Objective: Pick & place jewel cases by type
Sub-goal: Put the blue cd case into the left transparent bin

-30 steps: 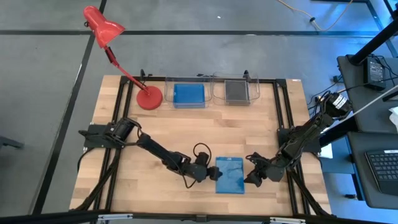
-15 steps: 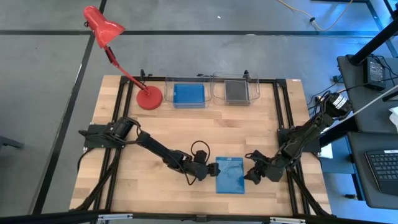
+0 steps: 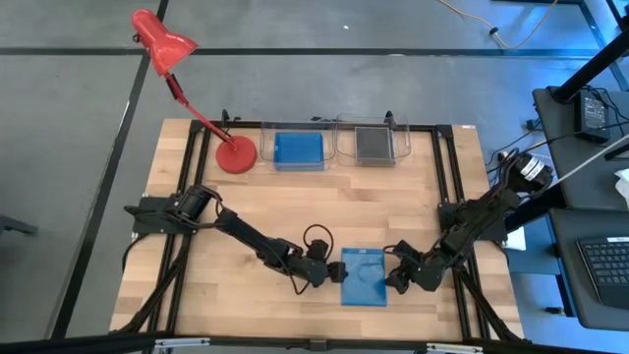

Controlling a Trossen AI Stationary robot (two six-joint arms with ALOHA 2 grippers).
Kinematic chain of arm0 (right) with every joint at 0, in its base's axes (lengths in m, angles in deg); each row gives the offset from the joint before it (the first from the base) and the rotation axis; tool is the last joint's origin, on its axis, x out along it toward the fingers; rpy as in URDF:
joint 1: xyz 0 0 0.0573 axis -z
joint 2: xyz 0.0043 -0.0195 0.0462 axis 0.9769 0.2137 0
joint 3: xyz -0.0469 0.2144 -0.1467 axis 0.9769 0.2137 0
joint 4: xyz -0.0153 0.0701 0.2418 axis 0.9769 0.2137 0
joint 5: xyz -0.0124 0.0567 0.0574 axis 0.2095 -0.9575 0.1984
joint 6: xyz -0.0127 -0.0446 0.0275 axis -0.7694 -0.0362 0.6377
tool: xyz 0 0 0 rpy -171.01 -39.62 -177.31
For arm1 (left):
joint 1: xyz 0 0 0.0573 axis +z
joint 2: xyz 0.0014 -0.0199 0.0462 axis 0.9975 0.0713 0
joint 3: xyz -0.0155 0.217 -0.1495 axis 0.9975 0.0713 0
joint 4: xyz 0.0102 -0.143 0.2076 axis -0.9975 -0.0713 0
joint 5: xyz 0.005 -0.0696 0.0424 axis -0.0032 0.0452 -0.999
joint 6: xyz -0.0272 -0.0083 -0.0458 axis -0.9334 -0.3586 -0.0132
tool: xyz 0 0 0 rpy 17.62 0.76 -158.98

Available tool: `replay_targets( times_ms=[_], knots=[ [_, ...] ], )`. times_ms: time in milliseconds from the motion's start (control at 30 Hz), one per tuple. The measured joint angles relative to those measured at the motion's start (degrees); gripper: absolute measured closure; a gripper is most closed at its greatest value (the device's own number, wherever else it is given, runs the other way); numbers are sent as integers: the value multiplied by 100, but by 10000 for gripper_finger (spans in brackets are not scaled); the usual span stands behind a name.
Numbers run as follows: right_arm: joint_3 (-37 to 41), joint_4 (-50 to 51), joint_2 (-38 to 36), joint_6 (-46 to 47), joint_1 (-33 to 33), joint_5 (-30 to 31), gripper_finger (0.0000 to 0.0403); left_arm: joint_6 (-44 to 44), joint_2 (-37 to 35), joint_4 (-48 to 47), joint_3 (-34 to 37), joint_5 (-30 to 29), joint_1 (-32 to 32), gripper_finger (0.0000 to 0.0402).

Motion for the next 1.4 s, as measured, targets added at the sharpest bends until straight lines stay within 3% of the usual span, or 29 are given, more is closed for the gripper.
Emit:
replay_targets(
  times_ms=[867,1400],
  knots=[
    [-7,-1375,876,-26,291,81,148,18,-2,99,11,90,2,155],
    [-490,-1450,1447,-417,454,10,148,364,20,790,13,279,-5,163]
  ],
)
